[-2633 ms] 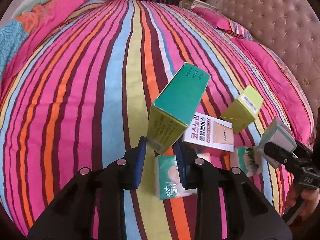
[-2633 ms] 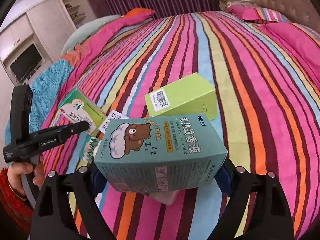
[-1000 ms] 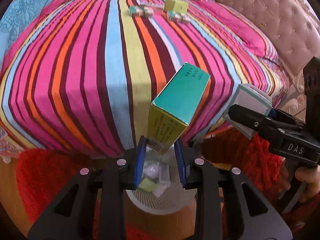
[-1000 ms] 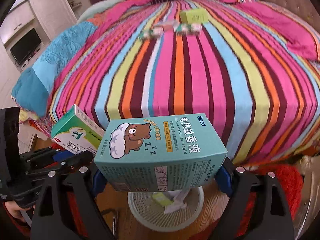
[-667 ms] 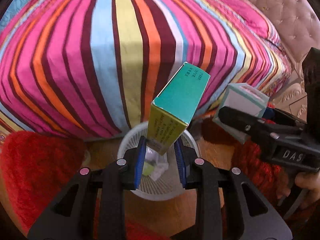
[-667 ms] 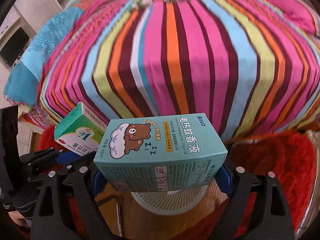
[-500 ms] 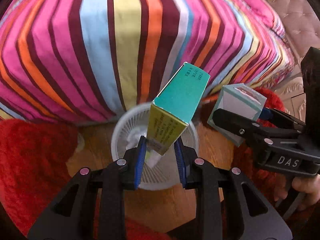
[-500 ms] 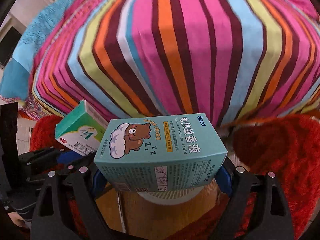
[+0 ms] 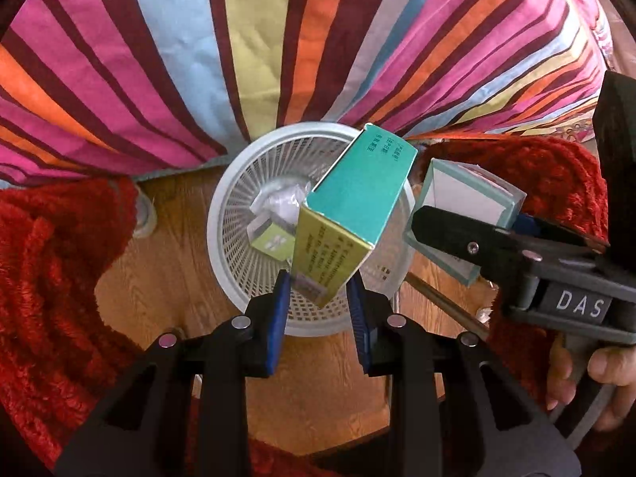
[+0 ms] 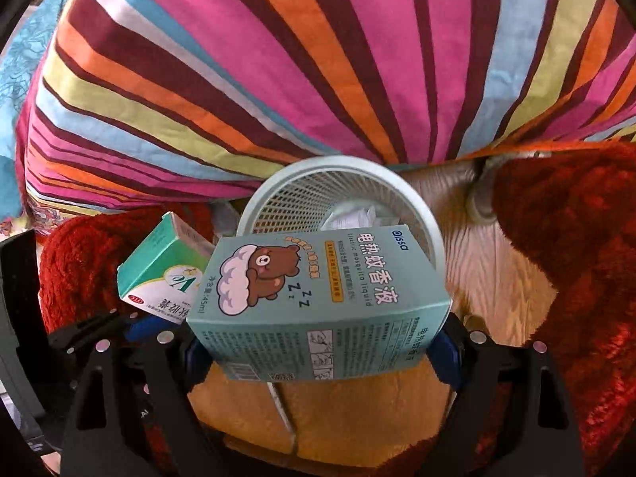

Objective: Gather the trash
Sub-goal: 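Carry both boxes down over the white mesh wastebasket with both tools, then open both tools to drop the boxes into the wastebasket, then move both tools back to the remaining items on the bed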

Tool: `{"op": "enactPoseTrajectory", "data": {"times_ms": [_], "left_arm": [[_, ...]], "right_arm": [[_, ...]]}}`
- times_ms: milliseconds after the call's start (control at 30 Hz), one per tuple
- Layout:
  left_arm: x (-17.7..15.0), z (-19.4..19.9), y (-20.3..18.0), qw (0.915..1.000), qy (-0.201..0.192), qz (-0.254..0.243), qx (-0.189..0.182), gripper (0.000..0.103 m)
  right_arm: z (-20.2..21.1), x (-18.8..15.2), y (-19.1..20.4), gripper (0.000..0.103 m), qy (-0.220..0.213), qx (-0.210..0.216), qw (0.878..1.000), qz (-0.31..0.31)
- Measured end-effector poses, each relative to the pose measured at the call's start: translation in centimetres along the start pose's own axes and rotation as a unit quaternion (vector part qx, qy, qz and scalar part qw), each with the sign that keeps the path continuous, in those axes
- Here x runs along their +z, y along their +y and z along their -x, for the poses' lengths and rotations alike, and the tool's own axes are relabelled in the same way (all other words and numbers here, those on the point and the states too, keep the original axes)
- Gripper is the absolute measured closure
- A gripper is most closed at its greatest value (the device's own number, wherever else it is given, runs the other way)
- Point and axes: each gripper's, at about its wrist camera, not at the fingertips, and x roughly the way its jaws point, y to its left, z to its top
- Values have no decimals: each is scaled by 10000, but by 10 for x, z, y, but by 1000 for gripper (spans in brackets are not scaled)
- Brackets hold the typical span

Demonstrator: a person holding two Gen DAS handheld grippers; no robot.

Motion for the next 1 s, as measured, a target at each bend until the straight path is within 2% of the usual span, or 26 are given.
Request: {"op": "enactPoseTrajectory", "data": {"times_ms": [100,167,233,267,733,867,1000], "left_arm": [[1,-6,2,9999,132,68,34,73],[2,-11,5,9996,229,128,41,68],[3,-13,7,9995,270,164,72,36],[3,-13,7,9995,246,165,67,34],[4,-9,10,9994,181,286,11,34],[2,-5,12,9994,92,340,14,34],[0,11,10,9991,-249,346,73,34]], "right_arm": [[-5,0,1,18,175,55,9998,-24],[-11,1,0,11,296,69,9995,-49],[-13,0,1,8,351,71,9993,-56],[-12,0,0,8,365,61,9993,-45],[-11,3,-6,8,261,142,9995,-140],[-2,2,-8,8,57,226,9995,-209],[18,-1,-3,8,-400,245,9989,-73]]}}
